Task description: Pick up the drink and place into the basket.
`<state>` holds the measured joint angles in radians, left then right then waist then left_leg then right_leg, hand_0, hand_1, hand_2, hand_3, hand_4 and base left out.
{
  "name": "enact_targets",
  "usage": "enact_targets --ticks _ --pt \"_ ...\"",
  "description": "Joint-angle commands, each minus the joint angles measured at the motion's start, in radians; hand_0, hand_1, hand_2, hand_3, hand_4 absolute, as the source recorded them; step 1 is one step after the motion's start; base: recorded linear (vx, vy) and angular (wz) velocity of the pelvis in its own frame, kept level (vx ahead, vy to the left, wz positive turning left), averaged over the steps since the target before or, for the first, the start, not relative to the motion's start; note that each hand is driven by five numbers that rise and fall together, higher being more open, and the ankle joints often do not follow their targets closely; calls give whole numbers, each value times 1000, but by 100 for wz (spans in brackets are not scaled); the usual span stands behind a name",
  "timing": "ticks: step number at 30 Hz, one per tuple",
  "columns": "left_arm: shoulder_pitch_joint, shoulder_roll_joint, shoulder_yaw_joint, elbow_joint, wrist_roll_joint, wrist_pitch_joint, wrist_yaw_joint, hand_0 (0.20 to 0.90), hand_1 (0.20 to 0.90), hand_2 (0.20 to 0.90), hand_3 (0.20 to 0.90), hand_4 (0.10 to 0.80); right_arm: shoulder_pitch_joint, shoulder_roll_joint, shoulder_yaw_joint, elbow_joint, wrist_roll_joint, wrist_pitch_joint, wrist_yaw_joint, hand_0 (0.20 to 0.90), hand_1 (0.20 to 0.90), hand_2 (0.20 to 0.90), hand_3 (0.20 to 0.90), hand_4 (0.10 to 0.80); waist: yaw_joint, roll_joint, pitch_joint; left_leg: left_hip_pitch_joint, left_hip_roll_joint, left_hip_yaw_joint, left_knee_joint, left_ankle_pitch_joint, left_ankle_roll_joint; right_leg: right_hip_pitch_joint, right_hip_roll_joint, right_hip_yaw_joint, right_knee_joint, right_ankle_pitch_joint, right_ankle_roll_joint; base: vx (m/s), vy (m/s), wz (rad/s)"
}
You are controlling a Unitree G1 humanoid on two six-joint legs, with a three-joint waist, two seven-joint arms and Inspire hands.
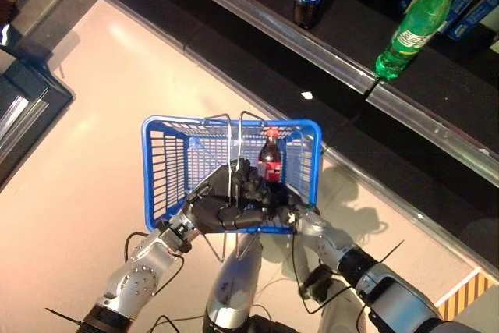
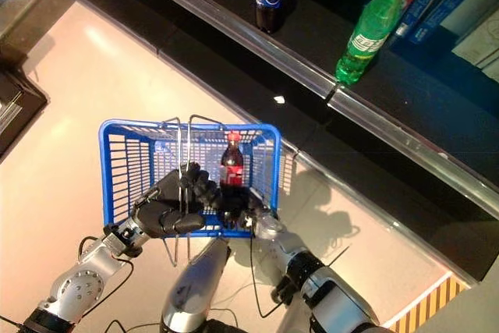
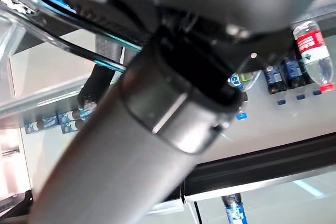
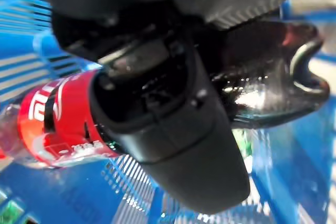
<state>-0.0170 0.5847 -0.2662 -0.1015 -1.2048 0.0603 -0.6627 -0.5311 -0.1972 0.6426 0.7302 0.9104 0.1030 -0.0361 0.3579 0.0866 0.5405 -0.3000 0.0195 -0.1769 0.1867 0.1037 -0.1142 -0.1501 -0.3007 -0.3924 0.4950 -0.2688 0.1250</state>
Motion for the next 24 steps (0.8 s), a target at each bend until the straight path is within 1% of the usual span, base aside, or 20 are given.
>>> enact_targets --ticks 1,4,8,15,18,19,20,21,22,23,24 --pt "-135 -52 38 -397 -120 -137 -274 300 300 300 200 100 -82 164 -21 -10 199 -28 154 300 300 300 200 100 9 21 -65 -28 -26 -5 113 -56 48 43 14 11 -162 209 -55 -21 1 7" --pt "-128 -38 47 -408 -137 -129 -268 300 300 300 200 100 -95 160 -65 18 324 -7 206 300 300 300 200 100 15 24 -63 -31 -27 -7 110 -55 50 41 13 6 -161 212 -52 -10 -5 10" --pt "-130 -26 51 -419 -157 -116 -256 300 300 300 200 100 -124 161 -135 61 485 14 226 300 300 300 200 100 23 24 -62 -32 -30 -9 107 -53 53 40 11 0 -162 217 -51 -4 -5 5" --pt "-140 -29 45 -437 -161 -95 -228 300 300 300 200 100 -189 150 -210 102 606 37 211 300 300 300 200 100 34 24 -60 -34 -34 -12 100 -50 56 35 3 -12 -162 227 -48 -4 2 5" --pt "-144 -31 44 -440 -163 -87 -220 300 300 300 200 100 -213 144 -229 101 614 40 190 300 300 300 200 100 37 23 -60 -36 -36 -12 98 -48 57 32 0 -14 -161 230 -47 0 0 0" --pt "-147 -30 42 -442 -167 -86 -216 300 300 300 200 100 -219 140 -231 103 612 42 184 352 352 352 260 160 38 22 -61 -36 -36 -12 97 -48 58 33 -1 -16 -164 231 -47 -1 27 4" --pt "-148 -29 41 -447 -170 -79 -208 300 300 300 200 100 -228 135 -229 102 592 41 166 571 571 571 516 416 40 21 -62 -36 -36 -12 94 -47 58 34 -2 -18 -166 233 -47 4 20 7" --pt "-149 -29 39 -449 -172 -76 -205 300 300 300 200 100 -236 128 -230 110 580 54 161 726 726 726 697 597 42 20 -63 -37 -36 -13 94 -46 58 33 -3 -20 -166 233 -46 6 17 7" --pt "-151 -28 38 -449 -172 -74 -204 300 300 300 200 100 -242 125 -230 117 562 66 161 785 785 785 765 665 43 19 -63 -37 -36 -13 94 -46 59 32 -3 -21 -166 233 -46 3 8 3" --pt "-152 -29 37 -449 -172 -73 -204 300 300 300 200 100 -244 124 -229 122 548 71 158 900 900 900 900 800 44 18 -62 -38 -37 -13 94 -46 59 32 -4 -21 -165 234 -47 0 0 0" --pt "-155 -30 35 -451 -168 -69 -198 300 300 300 200 100 -256 114 -226 135 524 88 151 900 900 900 900 800 46 16 -62 -40 -37 -14 96 -45 59 30 -4 -22 -164 234 -47 0 0 0"
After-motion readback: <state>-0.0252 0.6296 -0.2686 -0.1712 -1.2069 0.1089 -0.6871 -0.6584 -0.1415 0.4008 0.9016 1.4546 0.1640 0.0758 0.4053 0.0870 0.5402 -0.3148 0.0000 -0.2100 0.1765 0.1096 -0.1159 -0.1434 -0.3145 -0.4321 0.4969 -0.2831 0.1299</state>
